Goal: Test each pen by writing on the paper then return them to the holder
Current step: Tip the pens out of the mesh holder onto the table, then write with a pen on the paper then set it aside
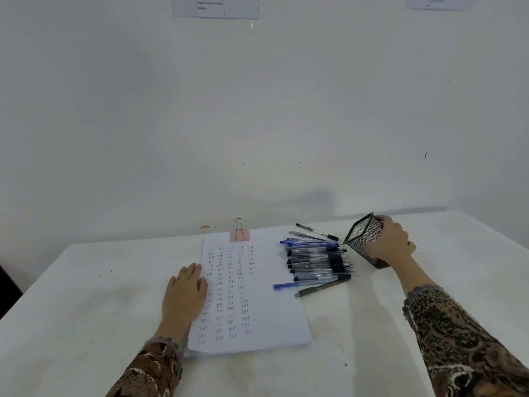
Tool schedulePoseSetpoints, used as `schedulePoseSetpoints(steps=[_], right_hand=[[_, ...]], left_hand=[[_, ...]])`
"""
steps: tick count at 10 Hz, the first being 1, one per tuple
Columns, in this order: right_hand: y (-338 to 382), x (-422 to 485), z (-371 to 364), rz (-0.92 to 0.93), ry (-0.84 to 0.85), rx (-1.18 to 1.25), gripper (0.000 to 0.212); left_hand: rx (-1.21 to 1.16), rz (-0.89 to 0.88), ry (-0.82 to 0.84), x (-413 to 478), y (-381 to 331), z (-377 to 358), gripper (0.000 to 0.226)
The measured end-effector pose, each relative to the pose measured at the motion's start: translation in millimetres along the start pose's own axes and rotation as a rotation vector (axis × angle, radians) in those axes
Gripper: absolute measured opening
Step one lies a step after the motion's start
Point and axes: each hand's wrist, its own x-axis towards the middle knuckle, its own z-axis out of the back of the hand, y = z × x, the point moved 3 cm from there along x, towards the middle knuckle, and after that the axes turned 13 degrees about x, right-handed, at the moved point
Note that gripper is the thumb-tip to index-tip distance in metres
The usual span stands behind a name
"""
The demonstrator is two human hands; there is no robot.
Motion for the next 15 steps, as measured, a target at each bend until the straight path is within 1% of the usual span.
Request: schedulePoseSetpoints(steps=[1, 2, 3, 4, 5, 6, 7, 8, 9, 10, 11, 12, 13, 14, 15], right_hand=[[0, -2, -6, 0.015, -0.108, 0.192, 0.078], [-3, -6, -14, 0.011, -0.163, 0.541, 0.088], [-14, -15, -28, -0.024, -0.212, 0.729, 0.094], [-23, -19, -40, -0.022, -0.212, 0.748, 0.094], [-28, -17, -42, -0.004, -0.186, 0.682, 0.094], [-28, -15, -41, 0.009, -0.162, 0.668, 0.094], [-25, -20, -42, -0.025, -0.206, 0.601, 0.097], [-13, -47, -37, 0.069, -0.502, 0.585, 0.071], [12, -69, -47, 0.760, -0.299, 0.486, 0.028], [20, -85, -86, 1.036, 0.282, 0.149, 0.024], [22, -97, -112, 1.131, 0.284, -0.099, 0.034], [24, -98, -114, 1.094, 0.222, -0.128, 0.036], [15, -88, -110, 0.958, 0.229, -0.134, 0.033], [12, -82, -106, 0.908, 0.191, -0.113, 0.022], [13, -81, -100, 0.947, 0.149, -0.041, 0.028]], left_hand=[[0.000, -0.002, 0.000, -1, 0, 0, 0.049], [0.007, -0.001, -0.001, -1, -1, 1, 0.049], [0.020, -0.006, -0.010, 0, -1, 0, 0.048], [0.016, -0.003, -0.013, 0, 0, 0, 0.048], [0.017, -0.005, -0.013, -1, -1, 1, 0.048], [0.014, -0.004, -0.013, -1, -1, 1, 0.048], [0.009, -0.006, -0.011, -2, -2, 2, 0.049], [0.005, 0.000, -0.008, -2, -2, 2, 0.049], [-0.008, 0.004, -0.006, -3, -2, 2, 0.049], [-0.010, 0.004, -0.014, -3, -2, 3, 0.049], [-0.024, 0.008, -0.009, -5, -2, 4, 0.049], [-0.019, 0.008, -0.015, -6, -2, 6, 0.048], [-0.002, 0.001, -0.030, -7, -3, 6, 0.047], [0.005, -0.005, -0.041, -7, -4, 8, 0.047], [0.015, -0.009, -0.053, -7, -3, 7, 0.047]])
